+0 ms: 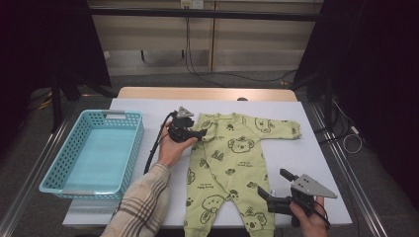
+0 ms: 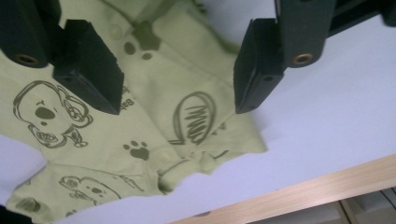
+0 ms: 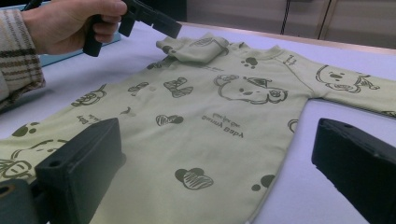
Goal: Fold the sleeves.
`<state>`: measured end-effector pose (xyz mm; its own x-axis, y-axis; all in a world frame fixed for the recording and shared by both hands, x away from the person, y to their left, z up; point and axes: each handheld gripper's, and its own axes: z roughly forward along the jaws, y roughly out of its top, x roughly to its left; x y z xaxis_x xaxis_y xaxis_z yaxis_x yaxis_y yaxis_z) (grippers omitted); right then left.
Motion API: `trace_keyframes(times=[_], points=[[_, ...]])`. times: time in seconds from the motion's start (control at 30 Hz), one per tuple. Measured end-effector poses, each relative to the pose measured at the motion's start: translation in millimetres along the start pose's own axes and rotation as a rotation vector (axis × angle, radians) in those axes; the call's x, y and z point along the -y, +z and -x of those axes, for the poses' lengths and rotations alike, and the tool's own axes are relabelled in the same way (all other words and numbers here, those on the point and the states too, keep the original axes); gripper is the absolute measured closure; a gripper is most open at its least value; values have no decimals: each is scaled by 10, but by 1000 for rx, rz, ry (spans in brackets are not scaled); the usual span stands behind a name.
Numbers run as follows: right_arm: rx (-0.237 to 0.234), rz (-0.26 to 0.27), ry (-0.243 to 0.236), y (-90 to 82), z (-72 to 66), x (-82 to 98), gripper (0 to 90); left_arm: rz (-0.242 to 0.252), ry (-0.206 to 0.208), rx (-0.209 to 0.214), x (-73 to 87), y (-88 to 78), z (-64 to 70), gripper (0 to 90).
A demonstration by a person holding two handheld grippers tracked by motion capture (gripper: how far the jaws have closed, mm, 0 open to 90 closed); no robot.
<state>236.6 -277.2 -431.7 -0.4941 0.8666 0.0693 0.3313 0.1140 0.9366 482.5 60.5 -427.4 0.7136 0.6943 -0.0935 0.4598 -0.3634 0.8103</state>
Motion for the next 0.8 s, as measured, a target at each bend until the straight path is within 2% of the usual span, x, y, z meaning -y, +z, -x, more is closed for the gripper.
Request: trace_keyframes(times=[0.07,0.1,0.13,0.17,0.2,0.23,0.33,0.43,0.5,0.57,0.6,0.63,0.67,0.73,0.8], points=[[0,1,5,2,-4,-1,14,-12,-21,-11,19,-18,-67,221],[0,-1,0,1,-1,0,14,-13,-47,-16,30,-19,-87,183],[3,-2,0,1,-2,0,14,-23,-49,-25,39,-26,-116,163],[4,-3,0,1,-2,0,14,5,-97,-32,53,-3,-105,143],[4,-3,-1,1,-2,0,14,2,-112,-33,63,4,-111,116],[4,-1,-3,0,-1,-1,14,-14,-103,-26,72,6,-123,100],[0,0,-4,0,2,0,14,-35,-111,-28,100,43,-105,101],[3,-1,-4,-2,-1,0,14,-56,-113,-29,120,78,-107,168],[1,3,-1,-4,-4,-1,14,-62,-135,-39,137,98,-121,177],[-3,3,4,-4,-2,-2,14,-70,-154,-30,153,112,-140,181],[-1,1,-1,-3,1,0,14,-72,-160,-12,161,117,-142,215],[-1,-2,-3,-3,2,1,14,-73,-151,-15,166,123,-139,263],[-3,-3,-1,-1,1,1,14,-73,-154,-16,167,130,-128,282],[-3,-1,5,3,-4,-1,14,-82,-136,3,168,142,-107,338],[-2,-3,-3,0,0,0,14,-84,-118,-1,169,159,-70,380]])
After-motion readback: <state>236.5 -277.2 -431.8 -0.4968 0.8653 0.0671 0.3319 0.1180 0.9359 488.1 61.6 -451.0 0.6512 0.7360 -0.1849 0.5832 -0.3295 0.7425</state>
